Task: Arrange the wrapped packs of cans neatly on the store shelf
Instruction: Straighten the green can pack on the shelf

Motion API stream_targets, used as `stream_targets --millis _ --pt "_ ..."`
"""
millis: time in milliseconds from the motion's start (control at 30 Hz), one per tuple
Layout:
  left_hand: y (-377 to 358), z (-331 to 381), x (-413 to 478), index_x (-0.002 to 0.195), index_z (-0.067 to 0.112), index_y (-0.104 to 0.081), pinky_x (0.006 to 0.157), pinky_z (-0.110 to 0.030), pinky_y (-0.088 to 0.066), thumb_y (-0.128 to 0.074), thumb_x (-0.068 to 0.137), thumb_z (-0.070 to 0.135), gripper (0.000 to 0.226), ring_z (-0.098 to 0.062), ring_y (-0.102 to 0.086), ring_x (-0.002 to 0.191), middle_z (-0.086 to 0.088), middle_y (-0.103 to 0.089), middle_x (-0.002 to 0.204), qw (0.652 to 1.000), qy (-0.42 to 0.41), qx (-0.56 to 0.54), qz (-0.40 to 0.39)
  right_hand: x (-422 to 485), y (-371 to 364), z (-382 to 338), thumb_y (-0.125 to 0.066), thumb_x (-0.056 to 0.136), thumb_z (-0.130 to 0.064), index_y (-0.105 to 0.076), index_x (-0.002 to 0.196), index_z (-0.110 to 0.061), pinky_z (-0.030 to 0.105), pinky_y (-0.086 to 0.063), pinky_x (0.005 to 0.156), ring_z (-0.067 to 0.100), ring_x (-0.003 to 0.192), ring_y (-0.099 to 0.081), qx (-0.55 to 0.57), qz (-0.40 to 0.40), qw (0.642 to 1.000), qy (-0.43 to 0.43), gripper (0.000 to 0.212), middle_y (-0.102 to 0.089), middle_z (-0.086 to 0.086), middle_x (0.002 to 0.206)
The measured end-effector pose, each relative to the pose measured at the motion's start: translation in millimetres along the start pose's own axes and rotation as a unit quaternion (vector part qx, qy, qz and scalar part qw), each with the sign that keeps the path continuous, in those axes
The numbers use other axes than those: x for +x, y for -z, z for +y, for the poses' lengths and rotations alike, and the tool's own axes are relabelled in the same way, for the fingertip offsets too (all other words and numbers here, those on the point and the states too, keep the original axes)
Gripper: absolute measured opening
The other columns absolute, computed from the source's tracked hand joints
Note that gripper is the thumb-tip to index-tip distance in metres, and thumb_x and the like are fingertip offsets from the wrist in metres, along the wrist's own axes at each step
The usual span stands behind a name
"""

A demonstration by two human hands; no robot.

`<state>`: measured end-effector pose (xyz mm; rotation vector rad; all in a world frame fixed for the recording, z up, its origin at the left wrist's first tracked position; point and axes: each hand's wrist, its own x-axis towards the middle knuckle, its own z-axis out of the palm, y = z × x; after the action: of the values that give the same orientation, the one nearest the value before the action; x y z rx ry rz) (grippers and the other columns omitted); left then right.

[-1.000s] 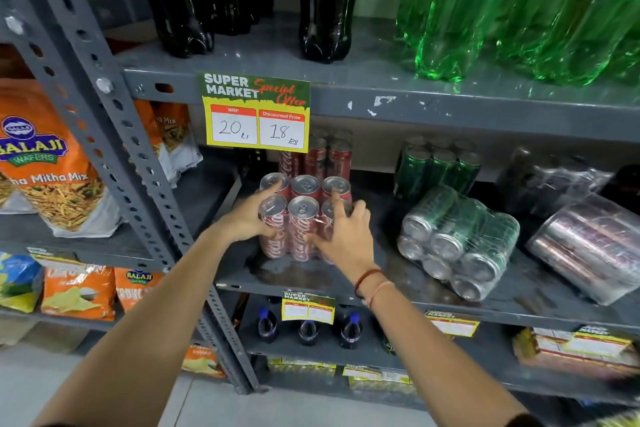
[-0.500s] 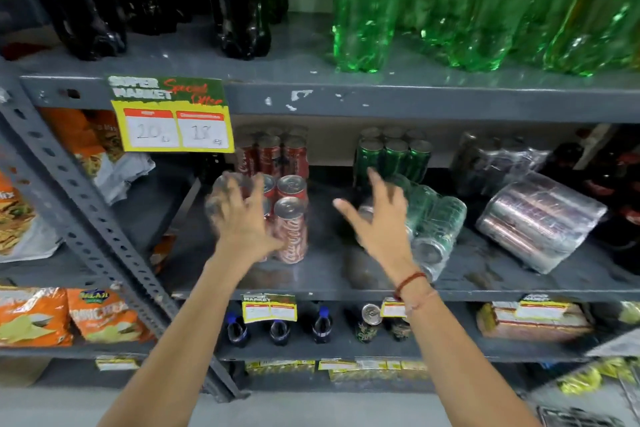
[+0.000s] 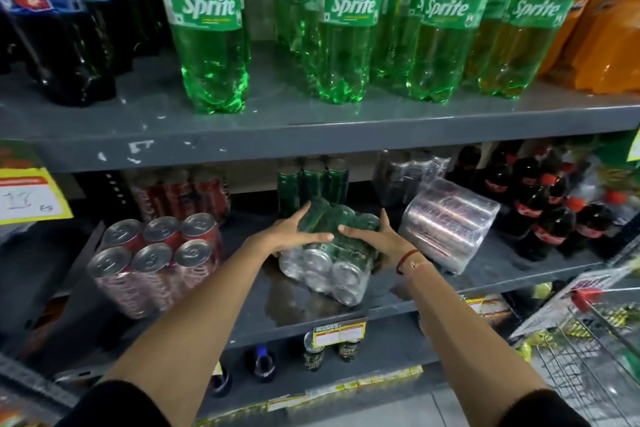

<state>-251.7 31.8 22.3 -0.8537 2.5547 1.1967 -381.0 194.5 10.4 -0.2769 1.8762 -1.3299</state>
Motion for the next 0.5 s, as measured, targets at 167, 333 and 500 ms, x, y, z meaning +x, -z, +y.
stream_targets --millis 167,333,500 --pt "-4 -7 4 0.145 0.046 0.002 0.113 -0.041 -0.026 -0.062 0.049 0.081 0.12 -0.028 -0.021 0.143 -0.007 -0.015 0.159 1.0 -0.022 0.0 0.007 4 3 -2 -0.094 0.038 -0.036 -0.026 0.137 -0.024 0.052 -0.058 0.065 0.026 0.091 -0.066 0.011 -0.017 1.0 0.0 0.121 -0.059 0.01 0.121" --pt "-11 -11 0 0.146 0.045 -0.005 0.114 -0.042 -0.027 -0.064 0.041 0.082 0.125 -0.026 -0.025 0.142 -0.007 -0.022 0.157 0.998 -0.041 -0.018 0.053 6 4 11 -0.092 0.035 -0.043 -0.049 0.097 -0.024 0.043 -0.056 0.084 0.023 0.095 -0.066 -0.006 0.042 0.995 0.088 0.078 -0.066 0.005 0.107" --pt "-28 -33 -18 0.141 0.055 -0.003 0.109 -0.043 -0.033 -0.058 0.043 0.088 0.117 -0.028 -0.032 0.138 -0.009 -0.03 0.153 0.982 -0.079 -0.016 0.171 -13 1 20 -0.085 0.053 -0.054 -0.05 0.112 -0.027 0.009 -0.047 0.064 0.005 0.09 -0.063 -0.13 0.07 0.968 0.204 0.074 -0.066 -0.012 0.097"
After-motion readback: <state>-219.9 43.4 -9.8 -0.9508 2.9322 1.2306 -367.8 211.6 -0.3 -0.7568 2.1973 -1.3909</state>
